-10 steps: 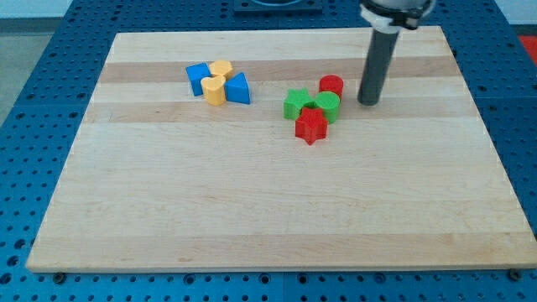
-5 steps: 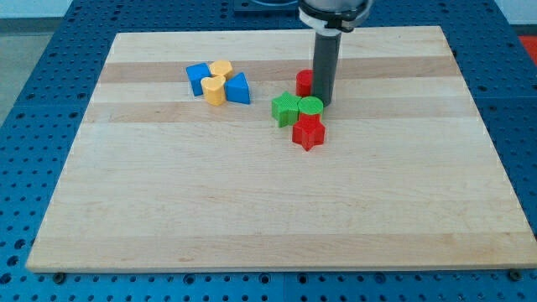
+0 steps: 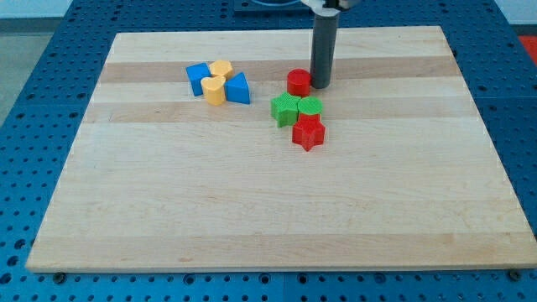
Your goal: Push the red circle closer to the blue triangle
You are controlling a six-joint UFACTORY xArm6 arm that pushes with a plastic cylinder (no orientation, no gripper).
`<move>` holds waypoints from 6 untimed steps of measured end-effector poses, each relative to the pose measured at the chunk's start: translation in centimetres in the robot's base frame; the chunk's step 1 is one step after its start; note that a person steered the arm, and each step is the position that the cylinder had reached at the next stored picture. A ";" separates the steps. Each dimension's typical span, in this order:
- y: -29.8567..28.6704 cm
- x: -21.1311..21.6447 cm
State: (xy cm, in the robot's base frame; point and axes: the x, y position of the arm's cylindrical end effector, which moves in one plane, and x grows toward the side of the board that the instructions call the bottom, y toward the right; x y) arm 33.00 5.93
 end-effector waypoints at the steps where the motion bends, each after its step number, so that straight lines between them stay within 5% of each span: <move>1: -1.3 0.0; 5: -6.7 0.0; 6: -1.3 0.5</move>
